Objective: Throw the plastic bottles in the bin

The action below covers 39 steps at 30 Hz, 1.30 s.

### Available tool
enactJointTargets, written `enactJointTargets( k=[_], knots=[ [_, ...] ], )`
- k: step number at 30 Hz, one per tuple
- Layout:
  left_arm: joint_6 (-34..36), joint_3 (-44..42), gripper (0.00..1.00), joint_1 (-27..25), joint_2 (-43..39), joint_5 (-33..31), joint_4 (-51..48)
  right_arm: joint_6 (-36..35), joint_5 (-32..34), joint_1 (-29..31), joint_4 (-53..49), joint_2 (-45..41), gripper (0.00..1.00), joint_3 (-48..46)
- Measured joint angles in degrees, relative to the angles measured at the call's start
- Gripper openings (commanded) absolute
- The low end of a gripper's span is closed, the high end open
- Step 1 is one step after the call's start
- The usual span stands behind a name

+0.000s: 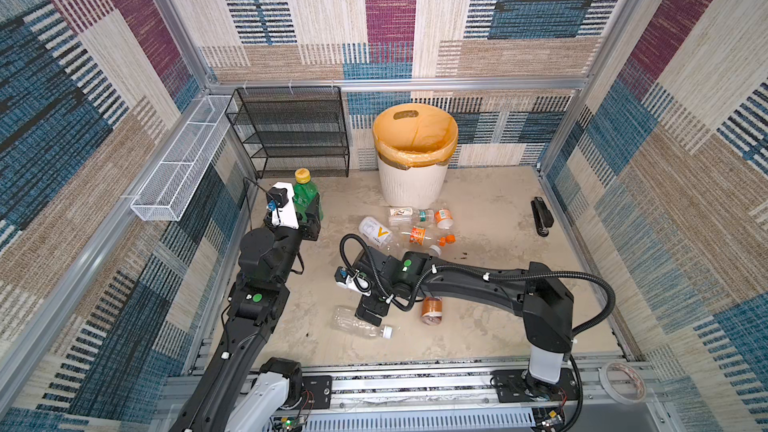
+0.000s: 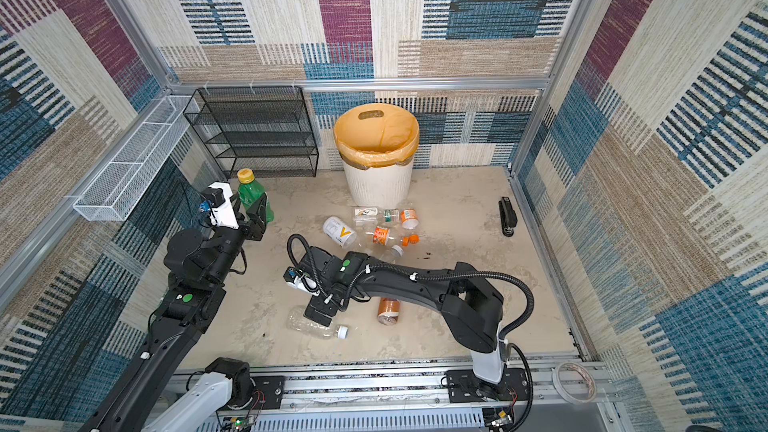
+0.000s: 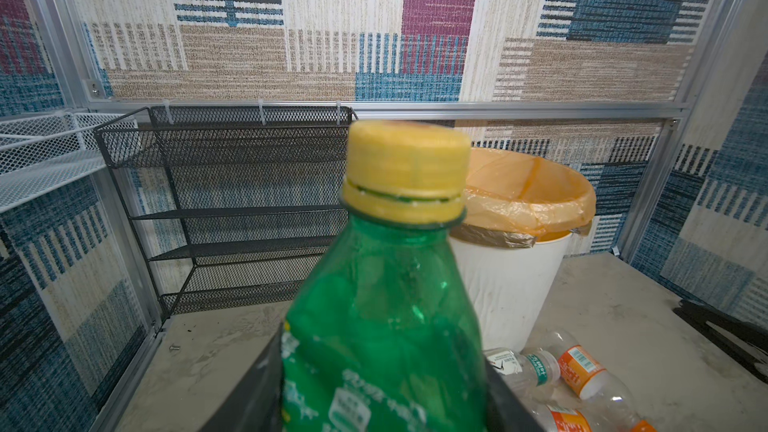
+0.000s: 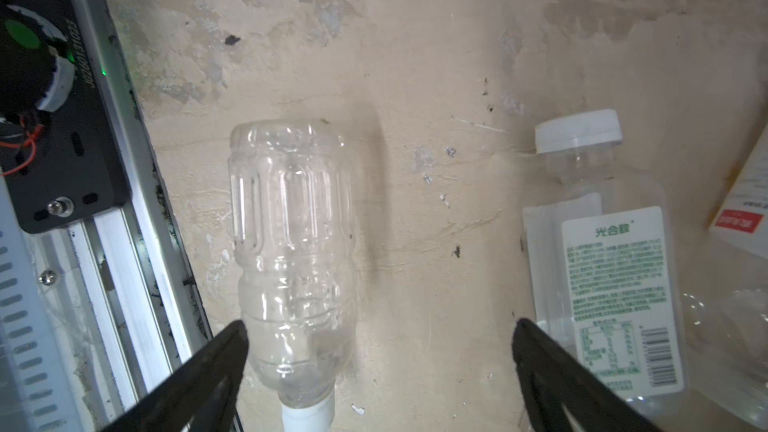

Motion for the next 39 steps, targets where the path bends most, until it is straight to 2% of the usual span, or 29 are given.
enactJointTargets(
  k=[20, 28, 32, 34, 39],
  knots=[
    [0.0, 0.6, 0.50, 0.0, 0.4, 0.2, -1.4, -2.3, -1.4, 2.2, 3.9, 4.3, 0.98, -2.1],
    [0.0, 0.6, 0.50, 0.1, 0.3, 0.4, -1.5, -1.9, -0.2, 2.1, 5.8, 5.6, 0.87, -2.6],
    [0.0, 0.6, 0.50, 0.1, 0.1, 0.4, -1.7, -0.7, 0.5, 1.6, 6.7, 5.8, 0.77, -2.6],
    [0.0, 0.6, 0.50, 0.1, 0.0, 0.4, -1.7, 0.2, 1.2, 1.4, 6.8, 6.0, 0.69, -2.6],
    [0.0, 0.5, 0.50, 0.1, -0.1, 0.5, -1.7, 3.4, 1.7, 0.5, 7.5, 6.0, 0.68, -2.9]
  ],
)
